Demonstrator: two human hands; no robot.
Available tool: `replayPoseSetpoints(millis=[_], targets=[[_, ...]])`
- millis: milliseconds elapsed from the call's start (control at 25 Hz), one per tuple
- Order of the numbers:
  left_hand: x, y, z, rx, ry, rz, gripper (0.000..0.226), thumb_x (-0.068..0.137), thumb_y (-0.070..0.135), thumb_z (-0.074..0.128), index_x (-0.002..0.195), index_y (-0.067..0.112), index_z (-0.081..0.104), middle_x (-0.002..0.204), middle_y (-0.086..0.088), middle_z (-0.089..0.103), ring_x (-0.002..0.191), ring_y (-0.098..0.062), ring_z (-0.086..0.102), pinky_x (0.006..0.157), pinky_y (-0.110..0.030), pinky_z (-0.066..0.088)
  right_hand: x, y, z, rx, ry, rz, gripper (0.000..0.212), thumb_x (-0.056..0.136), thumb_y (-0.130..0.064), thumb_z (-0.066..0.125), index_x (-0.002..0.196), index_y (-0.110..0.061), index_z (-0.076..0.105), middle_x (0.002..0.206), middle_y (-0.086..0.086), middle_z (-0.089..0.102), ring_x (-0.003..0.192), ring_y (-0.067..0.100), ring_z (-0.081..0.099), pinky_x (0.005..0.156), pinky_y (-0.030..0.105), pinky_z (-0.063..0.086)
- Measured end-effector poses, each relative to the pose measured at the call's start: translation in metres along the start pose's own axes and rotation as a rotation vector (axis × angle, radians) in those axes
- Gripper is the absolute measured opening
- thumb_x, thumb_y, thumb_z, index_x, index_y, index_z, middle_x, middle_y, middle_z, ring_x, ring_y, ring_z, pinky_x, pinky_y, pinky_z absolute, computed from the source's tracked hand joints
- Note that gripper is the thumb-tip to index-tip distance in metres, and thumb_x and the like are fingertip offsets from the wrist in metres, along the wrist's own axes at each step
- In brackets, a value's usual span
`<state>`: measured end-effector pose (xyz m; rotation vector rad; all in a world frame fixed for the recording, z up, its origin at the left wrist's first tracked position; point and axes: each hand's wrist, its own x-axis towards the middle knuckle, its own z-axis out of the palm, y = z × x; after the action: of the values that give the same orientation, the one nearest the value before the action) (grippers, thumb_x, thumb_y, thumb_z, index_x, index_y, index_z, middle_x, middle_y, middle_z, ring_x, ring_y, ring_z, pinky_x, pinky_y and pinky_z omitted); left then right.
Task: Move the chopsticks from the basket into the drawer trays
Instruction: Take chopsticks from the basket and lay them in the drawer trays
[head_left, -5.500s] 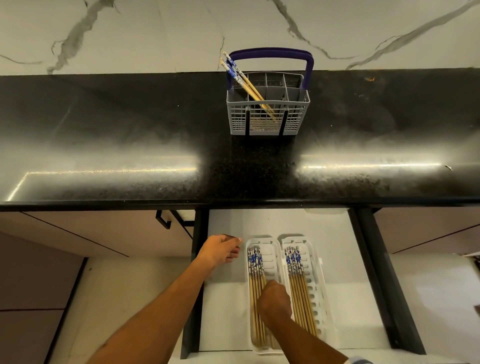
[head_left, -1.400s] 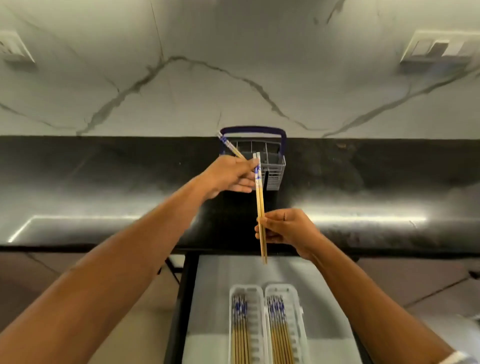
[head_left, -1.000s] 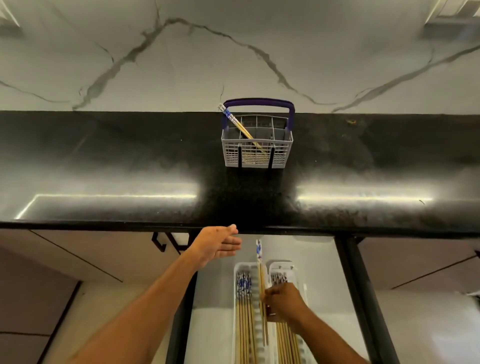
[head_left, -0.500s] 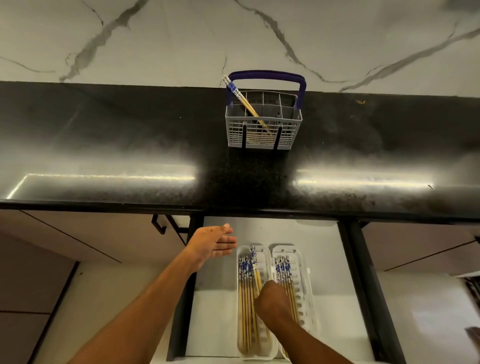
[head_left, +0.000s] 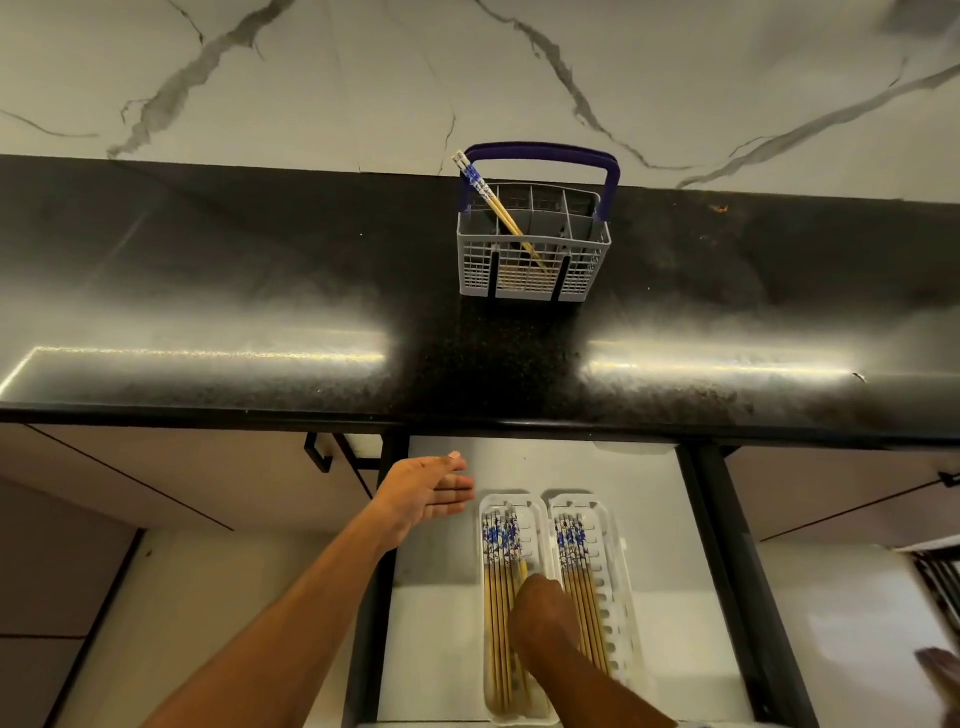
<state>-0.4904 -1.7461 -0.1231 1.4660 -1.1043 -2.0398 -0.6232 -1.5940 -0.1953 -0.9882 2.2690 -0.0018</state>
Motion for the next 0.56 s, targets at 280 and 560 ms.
replayPoseSetpoints(millis=[280,560], targets=[[-0.002,-0.013,-0.005,0.020,-0.013,-0.037,0.025,0.100,0.029,0.054,0.111,0.009,0.066,0.105,-0.015,0.075,0.093,-0.025,0.075,0.076,-0.030,0.062,0.007,0.000,0.018,-0.045,0.027,-0.025,0.024,0.102,-0.018,0.048,0.121,-0.011,0.061,0.116,0.002,0.068,0.100,0.013,0.069,0.080,0.021,0.056],[-0.001,-0.017,-0.006,0.016,-0.017,-0.043,0.028,0.099,0.029,0.057,0.113,0.007,0.065,0.103,-0.015,0.076,0.093,-0.026,0.075,0.075,-0.030,0.062,0.005,0.001,0.030,-0.102,0.031,-0.042,0.026,0.103,-0.022,0.048,0.123,-0.012,0.063,0.112,0.001,0.072,0.095,0.010,0.071,0.075,0.020,0.058]])
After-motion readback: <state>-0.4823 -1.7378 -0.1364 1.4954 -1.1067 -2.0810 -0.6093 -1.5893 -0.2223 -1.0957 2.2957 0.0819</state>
